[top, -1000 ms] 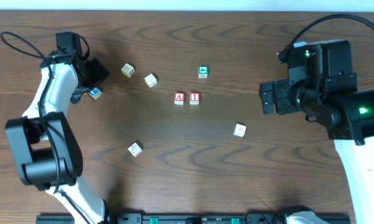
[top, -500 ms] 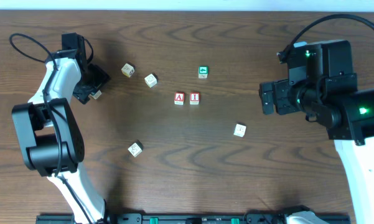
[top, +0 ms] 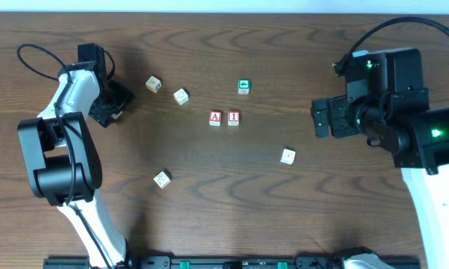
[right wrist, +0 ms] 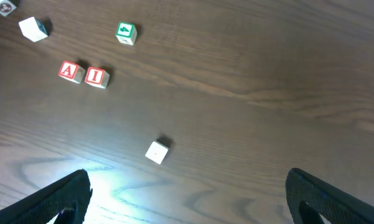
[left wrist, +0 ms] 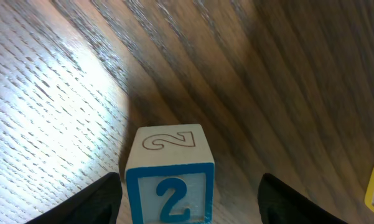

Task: Spell out Ai2
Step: 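Grasp the blue 2 block with the left gripper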

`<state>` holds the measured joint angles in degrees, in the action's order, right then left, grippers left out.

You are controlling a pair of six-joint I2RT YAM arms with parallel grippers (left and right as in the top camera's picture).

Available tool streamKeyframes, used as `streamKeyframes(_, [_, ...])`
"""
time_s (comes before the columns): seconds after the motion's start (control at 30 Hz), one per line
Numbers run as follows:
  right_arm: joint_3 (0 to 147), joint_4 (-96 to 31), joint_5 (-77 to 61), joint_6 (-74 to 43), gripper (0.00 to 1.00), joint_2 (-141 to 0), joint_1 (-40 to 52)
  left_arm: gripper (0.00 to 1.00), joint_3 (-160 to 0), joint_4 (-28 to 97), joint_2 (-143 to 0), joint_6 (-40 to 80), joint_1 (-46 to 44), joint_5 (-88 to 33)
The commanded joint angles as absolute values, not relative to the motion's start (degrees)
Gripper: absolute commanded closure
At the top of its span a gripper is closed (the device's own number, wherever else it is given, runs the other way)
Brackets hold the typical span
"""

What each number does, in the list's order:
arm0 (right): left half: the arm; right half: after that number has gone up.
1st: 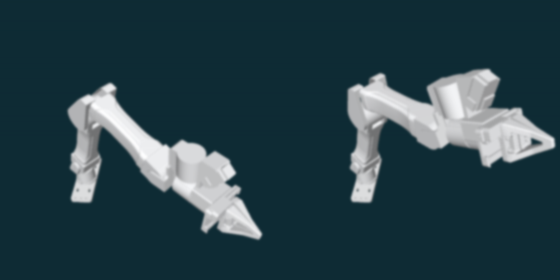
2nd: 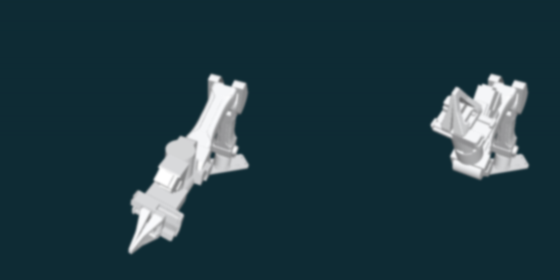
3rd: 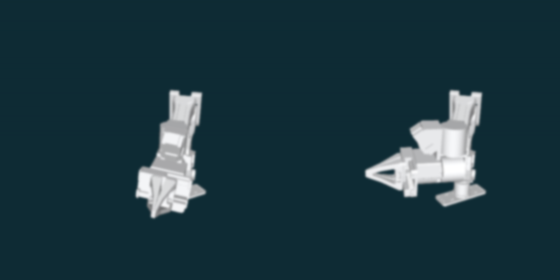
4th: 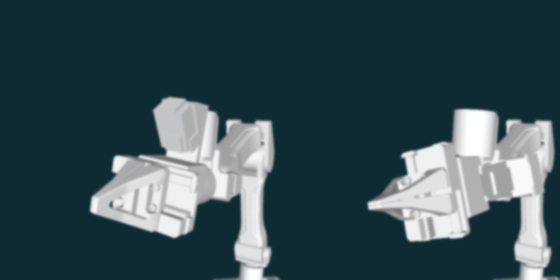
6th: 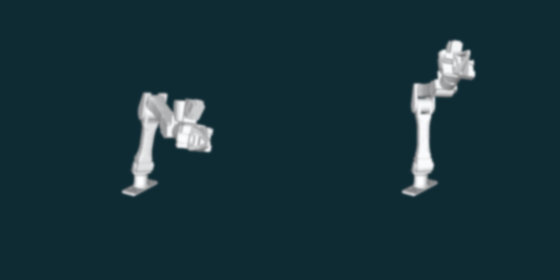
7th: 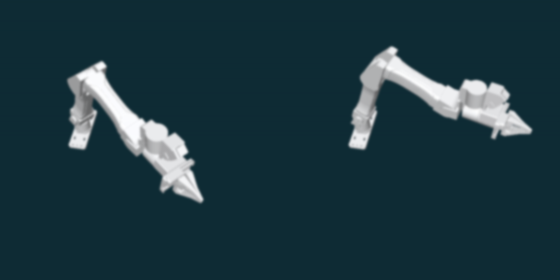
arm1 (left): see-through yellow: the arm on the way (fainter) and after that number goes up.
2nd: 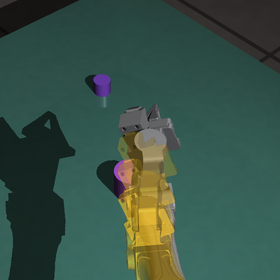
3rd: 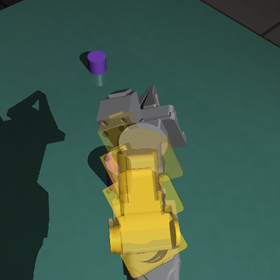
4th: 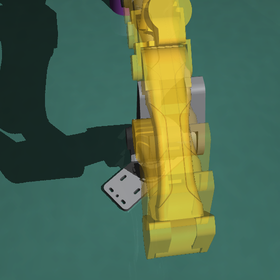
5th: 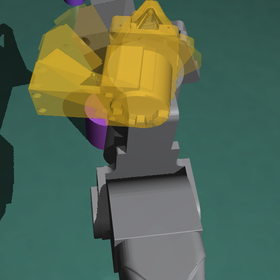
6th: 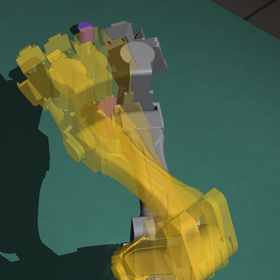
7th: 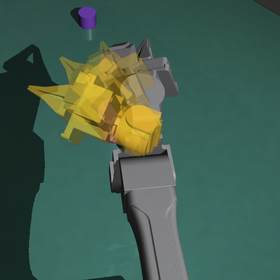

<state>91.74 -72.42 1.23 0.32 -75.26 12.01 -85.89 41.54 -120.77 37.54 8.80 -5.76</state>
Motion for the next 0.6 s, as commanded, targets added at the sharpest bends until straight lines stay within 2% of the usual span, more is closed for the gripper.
streamKeyframes(0.0, [92.01,-72.58,1.02,0.91,0.01,-75.02,11.53,0.31,-87.07,41.52,-121.49,37.69,9.15,-4.01])
streamKeyframes(0.3, [92.01,-72.44,0.99,0.89,0.01,-75.02,11.53,0.35,-87.07,41.56,-121.49,37.65,9.15,-2.37])
streamKeyframes(0.57, [92.01,-72.4,0.99,0.89,0.01,-75.02,11.53,0.46,-87.07,41.58,-121.49,37.3,9.15,-2.07])
